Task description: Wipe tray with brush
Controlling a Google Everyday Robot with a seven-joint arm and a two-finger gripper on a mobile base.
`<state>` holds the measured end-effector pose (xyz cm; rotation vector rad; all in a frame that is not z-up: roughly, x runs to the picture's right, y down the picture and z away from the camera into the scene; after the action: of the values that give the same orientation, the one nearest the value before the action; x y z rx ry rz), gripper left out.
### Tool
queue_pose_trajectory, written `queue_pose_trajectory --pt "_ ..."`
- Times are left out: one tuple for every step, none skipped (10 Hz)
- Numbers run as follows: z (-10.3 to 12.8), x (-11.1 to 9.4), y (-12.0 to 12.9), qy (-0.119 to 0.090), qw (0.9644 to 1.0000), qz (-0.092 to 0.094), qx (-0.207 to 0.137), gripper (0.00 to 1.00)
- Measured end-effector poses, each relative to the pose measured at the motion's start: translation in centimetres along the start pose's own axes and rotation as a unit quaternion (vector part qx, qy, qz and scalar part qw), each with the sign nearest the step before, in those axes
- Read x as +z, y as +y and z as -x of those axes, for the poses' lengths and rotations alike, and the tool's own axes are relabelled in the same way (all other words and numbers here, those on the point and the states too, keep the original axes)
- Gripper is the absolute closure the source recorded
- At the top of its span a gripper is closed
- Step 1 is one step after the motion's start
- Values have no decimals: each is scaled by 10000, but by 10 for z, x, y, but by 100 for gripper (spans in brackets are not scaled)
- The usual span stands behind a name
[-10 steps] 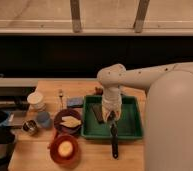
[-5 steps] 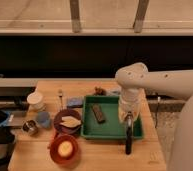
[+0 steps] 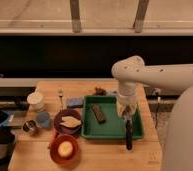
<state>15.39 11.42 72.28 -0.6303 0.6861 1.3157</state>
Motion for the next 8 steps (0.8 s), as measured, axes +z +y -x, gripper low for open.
queue_pose_trajectory --pt "9 2 21 55 9998 0 -169 100" --pt "16 8 39 140 9994 11 -328 100" --pt "20 20 53 258 9987 46 -445 100" --pt "22 35 62 407 9975 111 -558 100" --pt "20 50 68 545 9962 185 -654 100" --pt "16 60 74 678 9946 255 -739 100" --pt "12 67 77 760 9937 290 -769 100" --pt "8 70 73 825 9933 304 -749 100"
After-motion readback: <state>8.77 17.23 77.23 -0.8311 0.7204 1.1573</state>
